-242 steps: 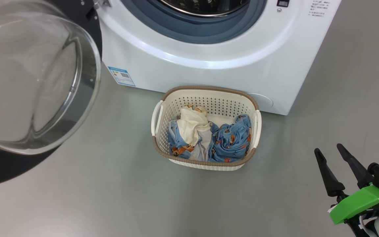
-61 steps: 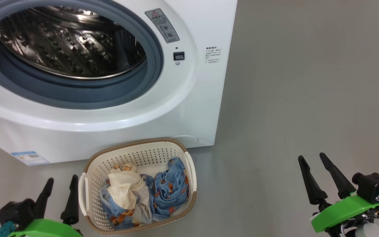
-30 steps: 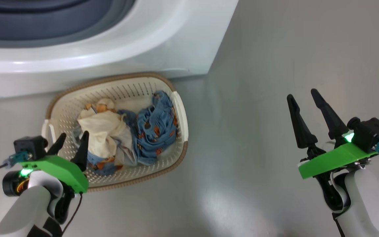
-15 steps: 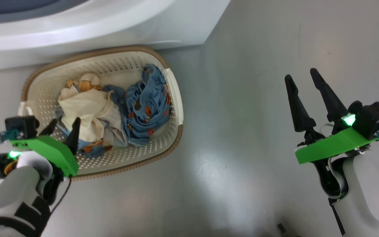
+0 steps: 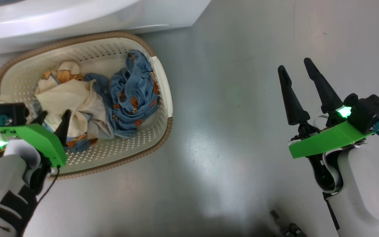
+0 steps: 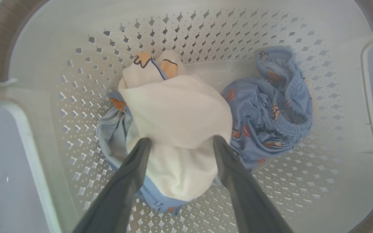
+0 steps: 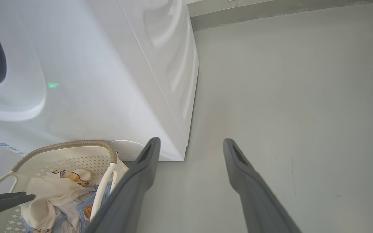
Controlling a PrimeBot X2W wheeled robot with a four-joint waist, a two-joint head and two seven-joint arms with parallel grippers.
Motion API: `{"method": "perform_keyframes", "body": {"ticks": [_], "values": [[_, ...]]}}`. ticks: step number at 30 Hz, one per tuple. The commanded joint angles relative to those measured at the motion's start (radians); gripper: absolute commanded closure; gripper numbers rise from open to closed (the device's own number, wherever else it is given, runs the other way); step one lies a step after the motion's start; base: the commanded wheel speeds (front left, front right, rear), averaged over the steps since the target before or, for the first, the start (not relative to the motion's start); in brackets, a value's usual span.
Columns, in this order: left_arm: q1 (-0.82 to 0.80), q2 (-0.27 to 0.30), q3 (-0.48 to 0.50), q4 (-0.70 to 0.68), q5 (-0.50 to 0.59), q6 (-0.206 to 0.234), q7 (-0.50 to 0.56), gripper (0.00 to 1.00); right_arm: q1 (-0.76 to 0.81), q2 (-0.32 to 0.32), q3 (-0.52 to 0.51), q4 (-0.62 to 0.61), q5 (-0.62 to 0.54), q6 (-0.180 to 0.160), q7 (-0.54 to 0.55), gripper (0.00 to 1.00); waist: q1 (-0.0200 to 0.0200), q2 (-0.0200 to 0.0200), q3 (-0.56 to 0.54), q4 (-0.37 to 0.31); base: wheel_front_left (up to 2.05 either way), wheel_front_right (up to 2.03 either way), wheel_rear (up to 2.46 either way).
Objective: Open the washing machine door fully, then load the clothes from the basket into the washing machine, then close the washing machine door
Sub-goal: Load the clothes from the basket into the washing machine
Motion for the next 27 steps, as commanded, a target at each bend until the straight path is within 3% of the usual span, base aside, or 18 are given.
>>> {"method": "perform_keyframes", "body": {"ticks": [1, 13, 15, 16, 17, 27], "values": [[-0.006, 0.050, 0.009, 0.005, -0.014, -0.002, 0.001, 0.00, 0.027, 0.007, 0.022, -0.025, -0.006, 0.002, -0.012, 0.00, 0.0000, -0.0001, 0.010, -0.009, 0.00, 0.00, 0.00], [-0.028, 0.085, -0.088, 0.018, -0.086, -0.002, 0.042, 0.00, 0.023, 0.014, 0.057, -0.033, -0.011, 0.002, -0.012, 0.00, 0.0000, -0.0001, 0.020, -0.046, 0.00, 0.00, 0.00], [-0.028, 0.088, -0.104, 0.019, -0.098, -0.002, 0.045, 0.62, 0.027, 0.015, 0.060, -0.034, -0.010, 0.002, -0.012, 0.00, 0.0000, -0.0001, 0.015, -0.049, 0.00, 0.00, 0.00], [-0.027, 0.089, -0.110, 0.018, -0.105, -0.002, 0.046, 0.85, 0.029, 0.014, 0.061, -0.034, -0.010, 0.002, -0.012, 0.00, 0.0000, -0.0001, 0.012, -0.050, 0.00, 0.00, 0.00], [-0.026, 0.089, -0.117, 0.018, -0.112, -0.002, 0.047, 1.00, 0.030, 0.014, 0.063, -0.033, -0.010, 0.002, -0.012, 0.00, 0.0000, -0.0001, 0.009, -0.050, 0.00, 0.00, 0.00], [0.002, 0.073, -0.157, 0.010, -0.190, -0.002, -0.006, 1.00, 0.043, 0.012, 0.054, -0.019, -0.005, 0.002, -0.012, 0.00, 0.0000, -0.0001, -0.060, -0.028, 0.00, 0.00, 0.00]]}}
